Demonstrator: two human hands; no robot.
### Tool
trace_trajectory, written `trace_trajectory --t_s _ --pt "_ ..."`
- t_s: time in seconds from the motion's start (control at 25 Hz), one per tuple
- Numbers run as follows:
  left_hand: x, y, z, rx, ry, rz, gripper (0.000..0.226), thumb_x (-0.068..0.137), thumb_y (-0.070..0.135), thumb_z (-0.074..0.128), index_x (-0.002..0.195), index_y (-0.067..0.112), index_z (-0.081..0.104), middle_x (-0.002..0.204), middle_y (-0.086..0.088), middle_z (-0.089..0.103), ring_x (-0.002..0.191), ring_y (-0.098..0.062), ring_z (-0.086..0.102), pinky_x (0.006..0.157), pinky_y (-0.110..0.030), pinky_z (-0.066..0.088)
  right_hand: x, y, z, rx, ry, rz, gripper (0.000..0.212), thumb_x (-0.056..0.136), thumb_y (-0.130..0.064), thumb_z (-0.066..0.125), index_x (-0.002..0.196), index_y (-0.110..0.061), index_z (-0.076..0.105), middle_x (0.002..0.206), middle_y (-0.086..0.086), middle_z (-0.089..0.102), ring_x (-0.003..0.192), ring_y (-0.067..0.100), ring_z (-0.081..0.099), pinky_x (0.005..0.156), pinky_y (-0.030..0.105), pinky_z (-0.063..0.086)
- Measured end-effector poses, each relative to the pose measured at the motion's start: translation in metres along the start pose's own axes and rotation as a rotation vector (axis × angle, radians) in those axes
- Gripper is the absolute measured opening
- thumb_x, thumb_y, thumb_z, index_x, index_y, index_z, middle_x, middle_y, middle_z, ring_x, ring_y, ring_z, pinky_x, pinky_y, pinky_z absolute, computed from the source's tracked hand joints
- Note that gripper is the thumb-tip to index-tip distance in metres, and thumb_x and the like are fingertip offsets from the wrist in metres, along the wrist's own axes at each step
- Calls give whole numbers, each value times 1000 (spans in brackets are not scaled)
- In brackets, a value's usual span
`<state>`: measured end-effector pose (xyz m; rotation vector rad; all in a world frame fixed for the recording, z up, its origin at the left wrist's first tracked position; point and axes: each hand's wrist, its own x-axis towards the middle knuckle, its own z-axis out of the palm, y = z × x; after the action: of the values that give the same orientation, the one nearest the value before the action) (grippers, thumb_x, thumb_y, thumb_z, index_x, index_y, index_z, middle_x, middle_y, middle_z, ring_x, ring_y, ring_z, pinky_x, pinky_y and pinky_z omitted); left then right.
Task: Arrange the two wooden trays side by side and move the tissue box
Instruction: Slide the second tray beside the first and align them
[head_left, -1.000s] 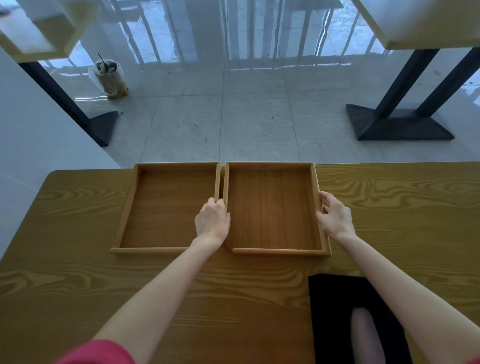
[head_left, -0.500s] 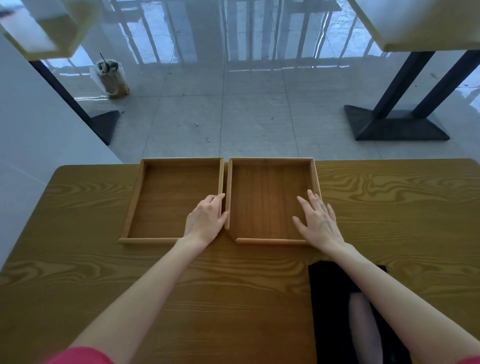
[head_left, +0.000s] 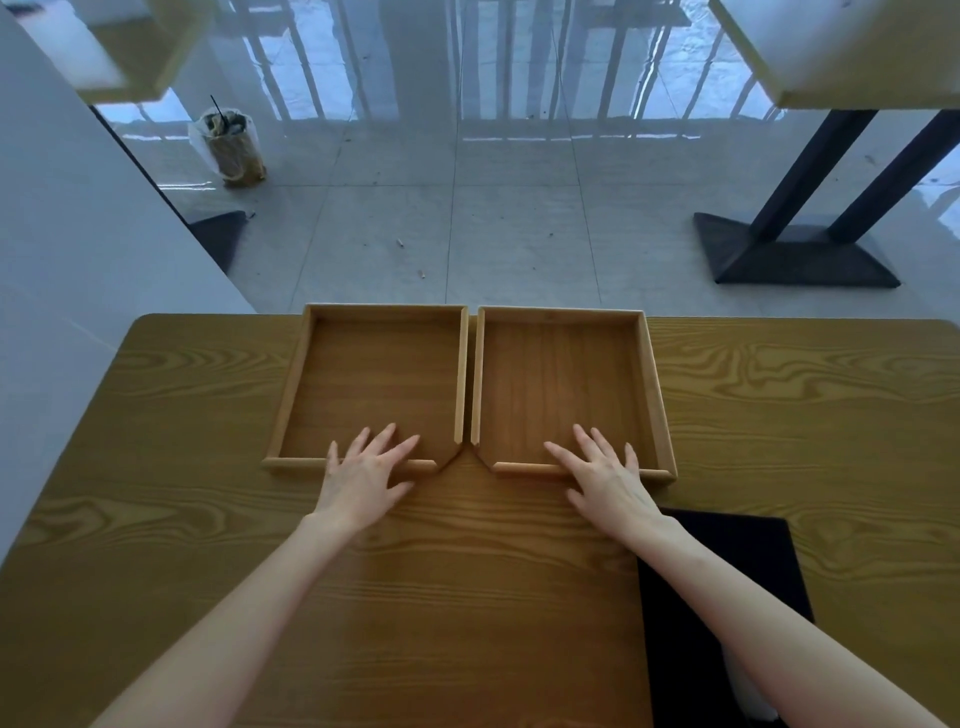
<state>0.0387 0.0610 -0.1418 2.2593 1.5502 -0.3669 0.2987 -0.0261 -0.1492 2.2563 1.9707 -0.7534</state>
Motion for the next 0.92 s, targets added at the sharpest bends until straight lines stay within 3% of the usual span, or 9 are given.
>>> trace_trajectory --t_s 0.28,0.92 --pt "8 -11 -4 -47 -10 101 44 94 28 42 136 39 34 155 -1 19 143 -32 10 114 -55 19 2 0 2 19 65 -11 52 95 -7 36 136 -39 37 156 12 13 145 29 7 115 50 14" --pt "13 -11 -3 -54 0 114 43 94 29 42 134 40 37 155 0 20 142 -35 13 115 -51 20 8 -1 -1 -8 51 -51 52 95 -7 34 136 -38 38 157 12 12 145 30 7 117 45 13"
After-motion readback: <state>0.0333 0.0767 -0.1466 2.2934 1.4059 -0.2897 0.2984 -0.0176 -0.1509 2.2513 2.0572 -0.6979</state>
